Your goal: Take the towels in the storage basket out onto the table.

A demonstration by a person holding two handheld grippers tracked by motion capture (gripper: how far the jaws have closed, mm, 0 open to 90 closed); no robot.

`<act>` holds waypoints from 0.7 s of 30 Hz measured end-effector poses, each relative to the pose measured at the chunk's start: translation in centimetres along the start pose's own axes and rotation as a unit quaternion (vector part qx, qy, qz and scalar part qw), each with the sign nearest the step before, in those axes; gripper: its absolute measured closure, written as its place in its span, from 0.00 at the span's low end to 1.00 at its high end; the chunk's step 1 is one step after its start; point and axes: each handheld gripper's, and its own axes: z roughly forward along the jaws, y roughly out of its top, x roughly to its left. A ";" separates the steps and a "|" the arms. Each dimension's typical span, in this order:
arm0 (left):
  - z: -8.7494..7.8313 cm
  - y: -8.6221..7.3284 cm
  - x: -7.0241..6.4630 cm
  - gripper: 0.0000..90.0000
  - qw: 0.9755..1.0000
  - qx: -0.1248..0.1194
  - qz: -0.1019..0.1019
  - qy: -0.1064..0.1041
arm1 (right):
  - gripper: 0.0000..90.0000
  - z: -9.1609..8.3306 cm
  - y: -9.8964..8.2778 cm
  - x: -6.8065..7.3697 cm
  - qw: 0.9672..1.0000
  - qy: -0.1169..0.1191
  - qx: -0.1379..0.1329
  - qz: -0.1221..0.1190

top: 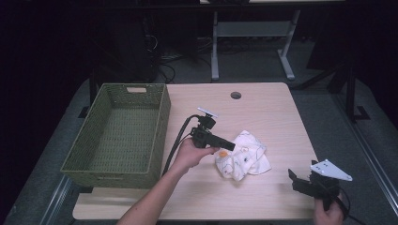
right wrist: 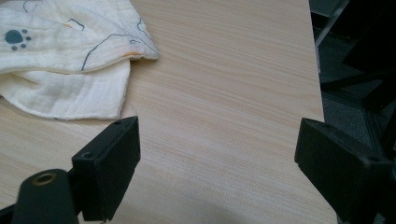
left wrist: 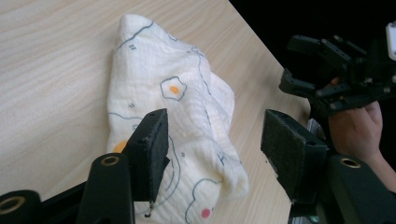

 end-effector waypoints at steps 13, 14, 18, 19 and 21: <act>-1.7 -2.3 0.3 0.38 1.000 -0.014 0.007 -0.002 | 0.15 0.1 -0.2 0.0 1.000 -0.010 0.003 0.000; -1.7 -2.4 0.2 0.37 1.000 -0.015 0.007 -0.001 | 0.15 0.1 -0.2 0.0 1.000 -0.011 0.003 -0.001; -2.0 -3.0 0.1 0.36 1.000 -0.019 0.009 -0.004 | 0.15 0.1 -0.2 -0.1 1.000 -0.012 0.003 0.004; -2.1 -3.1 0.1 0.36 1.000 -0.019 0.012 -0.004 | 0.15 0.1 -0.2 -0.1 1.000 -0.013 0.003 0.004; -2.2 -3.4 -0.1 0.36 1.000 -0.020 0.013 -0.005 | 0.15 0.1 -0.2 -0.1 1.000 -0.013 0.002 0.004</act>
